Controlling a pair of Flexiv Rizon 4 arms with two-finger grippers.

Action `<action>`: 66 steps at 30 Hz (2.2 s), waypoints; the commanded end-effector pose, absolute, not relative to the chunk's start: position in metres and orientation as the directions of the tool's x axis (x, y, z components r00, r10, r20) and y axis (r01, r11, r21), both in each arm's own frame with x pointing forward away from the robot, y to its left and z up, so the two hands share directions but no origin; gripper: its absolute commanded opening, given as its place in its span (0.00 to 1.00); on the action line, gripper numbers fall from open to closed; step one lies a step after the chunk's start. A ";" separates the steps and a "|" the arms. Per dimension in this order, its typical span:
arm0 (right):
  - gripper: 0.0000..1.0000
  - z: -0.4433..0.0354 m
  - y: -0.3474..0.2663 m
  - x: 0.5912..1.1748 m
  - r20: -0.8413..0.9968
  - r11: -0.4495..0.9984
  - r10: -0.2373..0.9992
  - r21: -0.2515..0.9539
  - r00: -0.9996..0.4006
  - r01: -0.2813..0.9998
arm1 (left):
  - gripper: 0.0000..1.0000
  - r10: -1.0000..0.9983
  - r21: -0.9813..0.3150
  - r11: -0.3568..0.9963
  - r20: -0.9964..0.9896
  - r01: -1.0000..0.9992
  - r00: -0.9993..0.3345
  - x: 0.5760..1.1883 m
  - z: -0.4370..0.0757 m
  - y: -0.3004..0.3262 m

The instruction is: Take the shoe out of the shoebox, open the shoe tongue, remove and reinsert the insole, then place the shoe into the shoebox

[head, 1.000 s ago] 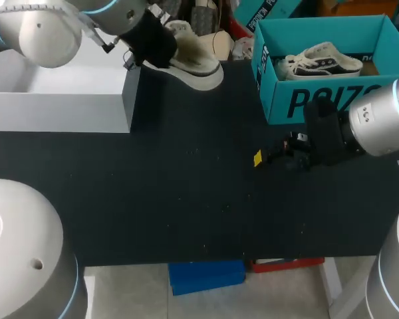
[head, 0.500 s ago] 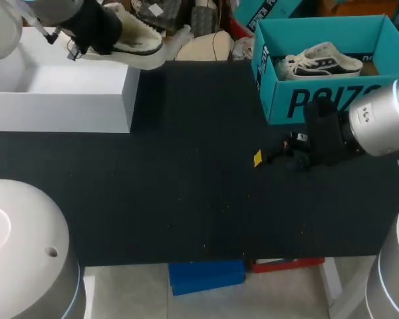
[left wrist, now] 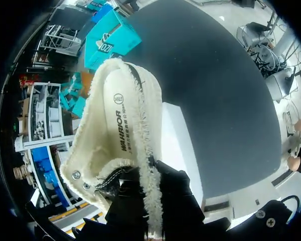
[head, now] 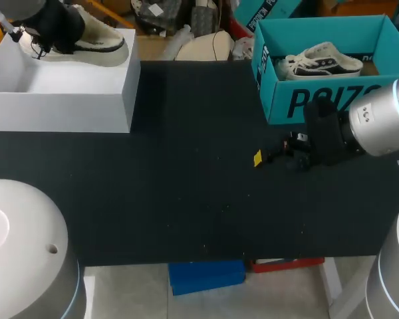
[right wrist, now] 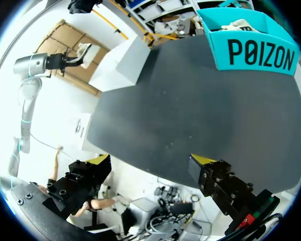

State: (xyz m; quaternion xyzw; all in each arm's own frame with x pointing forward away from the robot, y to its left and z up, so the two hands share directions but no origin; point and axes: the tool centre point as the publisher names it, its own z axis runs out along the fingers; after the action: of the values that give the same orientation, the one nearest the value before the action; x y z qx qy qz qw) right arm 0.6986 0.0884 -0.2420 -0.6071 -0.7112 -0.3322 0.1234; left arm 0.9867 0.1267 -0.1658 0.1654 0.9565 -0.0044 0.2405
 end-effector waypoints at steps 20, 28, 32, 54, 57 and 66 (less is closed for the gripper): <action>1.00 -0.242 0.089 0.699 0.577 0.042 0.783 0.322 -0.231 0.946 | 0.00 0.201 0.060 0.979 -0.407 0.193 -0.891 1.027 -0.254 0.200; 1.00 -0.242 0.089 0.699 0.577 0.042 0.783 0.322 -0.231 0.946 | 0.00 0.201 0.048 0.979 -0.380 0.198 -0.903 1.038 -0.288 0.202; 1.00 -0.242 0.089 0.699 0.577 0.042 0.783 0.322 -0.231 0.946 | 0.00 0.194 0.034 0.980 -0.358 0.195 -0.913 1.039 -0.305 0.202; 1.00 -0.242 0.089 0.699 0.577 0.042 0.783 0.322 -0.231 0.946 | 0.28 0.180 0.004 0.982 -0.283 0.186 -0.942 1.037 -0.348 0.203; 1.00 -0.242 0.089 0.699 0.577 0.042 0.783 0.322 -0.231 0.946 | 0.27 0.176 -0.007 0.983 -0.282 0.186 -0.943 1.036 -0.342 0.199; 1.00 -0.242 0.089 0.699 0.577 0.042 0.783 0.322 -0.231 0.946 | 0.42 0.173 -0.021 0.982 -0.296 0.188 -0.939 1.035 -0.281 0.177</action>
State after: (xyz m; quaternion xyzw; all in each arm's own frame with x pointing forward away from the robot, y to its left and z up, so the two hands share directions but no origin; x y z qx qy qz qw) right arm 0.6986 0.0884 -0.2420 -0.6071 -0.7112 -0.3322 0.1234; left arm 1.0428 0.1814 -0.3075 0.0908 0.9837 -0.0344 0.1510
